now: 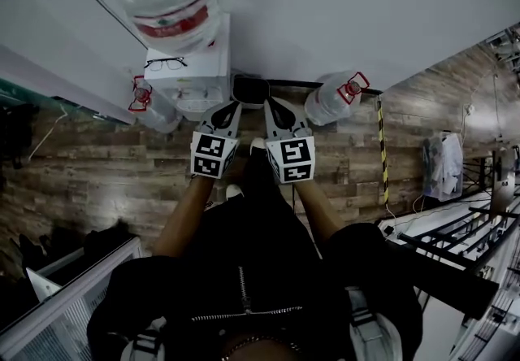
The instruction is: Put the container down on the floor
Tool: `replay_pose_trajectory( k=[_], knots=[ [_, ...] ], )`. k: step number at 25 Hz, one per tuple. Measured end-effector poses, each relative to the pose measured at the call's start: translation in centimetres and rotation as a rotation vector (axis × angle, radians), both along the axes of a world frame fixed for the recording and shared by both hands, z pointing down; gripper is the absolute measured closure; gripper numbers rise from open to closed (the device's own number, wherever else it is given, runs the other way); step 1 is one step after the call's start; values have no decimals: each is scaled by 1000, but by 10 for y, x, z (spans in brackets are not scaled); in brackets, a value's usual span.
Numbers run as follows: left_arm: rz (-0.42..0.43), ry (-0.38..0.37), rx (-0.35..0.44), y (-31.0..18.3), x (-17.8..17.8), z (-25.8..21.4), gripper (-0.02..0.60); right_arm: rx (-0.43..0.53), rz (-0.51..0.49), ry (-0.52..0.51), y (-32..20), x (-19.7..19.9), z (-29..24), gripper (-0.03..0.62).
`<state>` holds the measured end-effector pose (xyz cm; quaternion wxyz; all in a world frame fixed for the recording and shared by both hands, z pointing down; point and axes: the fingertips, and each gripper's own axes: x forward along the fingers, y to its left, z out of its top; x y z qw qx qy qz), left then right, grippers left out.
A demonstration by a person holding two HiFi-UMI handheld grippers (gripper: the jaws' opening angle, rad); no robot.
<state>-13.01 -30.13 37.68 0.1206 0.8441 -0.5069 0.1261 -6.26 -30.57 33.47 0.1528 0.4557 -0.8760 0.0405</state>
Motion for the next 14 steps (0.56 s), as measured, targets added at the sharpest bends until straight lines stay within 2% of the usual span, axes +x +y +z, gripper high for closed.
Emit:
replay_pose_trajectory(
  k=[6,14],
  knots=[
    [-1,-9,-10,8,-5,3,566,-38,-9,-36,9,-9,6,585],
    [2,-16,-10,-3,-5,3,566,-42,-29,-30,-4,-14,3,586]
  ],
)
